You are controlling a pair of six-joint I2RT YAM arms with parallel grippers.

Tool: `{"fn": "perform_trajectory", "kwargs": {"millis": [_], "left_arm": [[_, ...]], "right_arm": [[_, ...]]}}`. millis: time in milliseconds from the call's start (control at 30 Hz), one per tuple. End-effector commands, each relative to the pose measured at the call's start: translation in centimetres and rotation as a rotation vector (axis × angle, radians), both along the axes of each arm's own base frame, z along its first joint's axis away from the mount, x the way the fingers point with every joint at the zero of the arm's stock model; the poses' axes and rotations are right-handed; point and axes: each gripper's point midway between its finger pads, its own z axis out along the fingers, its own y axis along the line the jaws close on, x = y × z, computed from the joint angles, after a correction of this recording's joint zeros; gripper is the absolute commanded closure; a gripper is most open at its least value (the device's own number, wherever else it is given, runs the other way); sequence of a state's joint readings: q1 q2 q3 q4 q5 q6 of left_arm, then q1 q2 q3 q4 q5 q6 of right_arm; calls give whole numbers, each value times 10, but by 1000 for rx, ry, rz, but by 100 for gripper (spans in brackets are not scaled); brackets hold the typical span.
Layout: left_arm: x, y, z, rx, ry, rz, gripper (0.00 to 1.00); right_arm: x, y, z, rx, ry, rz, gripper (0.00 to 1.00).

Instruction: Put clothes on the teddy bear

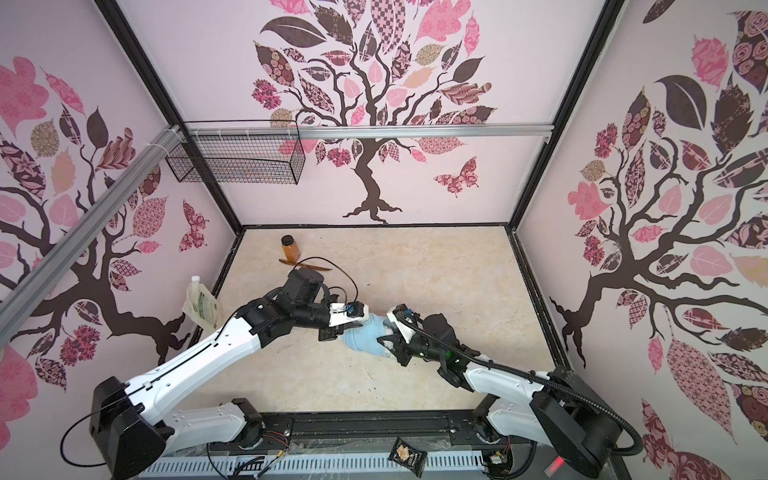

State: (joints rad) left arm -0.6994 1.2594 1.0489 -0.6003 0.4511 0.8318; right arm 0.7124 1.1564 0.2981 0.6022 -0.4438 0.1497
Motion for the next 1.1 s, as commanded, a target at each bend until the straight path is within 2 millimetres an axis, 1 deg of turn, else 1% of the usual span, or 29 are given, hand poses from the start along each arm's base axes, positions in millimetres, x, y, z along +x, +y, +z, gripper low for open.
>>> {"fn": "perform_trajectory", "kwargs": {"millis": [0,200,367,500,667,867,1067], "left_arm": [[3,2,3,74,-53,-63,83],[11,-3,-1,106,-43,-76,84],[9,-12,11,46,-22,-89,83],[11,-14,15,40,1,-99,84],[17,-14,10,72,3,-98,85],[19,-5,-8,165,22,-107,86],[23,-1,-17,210,9,-102,81]], "right_arm": [[3,8,21,44,-59,23,100],[2,8,21,49,-59,24,100],[3,8,20,50,-55,22,100],[2,7,20,50,-57,19,100],[2,6,20,50,-58,16,100],[2,5,20,49,-59,11,100],[2,6,19,46,-55,13,100]]}}
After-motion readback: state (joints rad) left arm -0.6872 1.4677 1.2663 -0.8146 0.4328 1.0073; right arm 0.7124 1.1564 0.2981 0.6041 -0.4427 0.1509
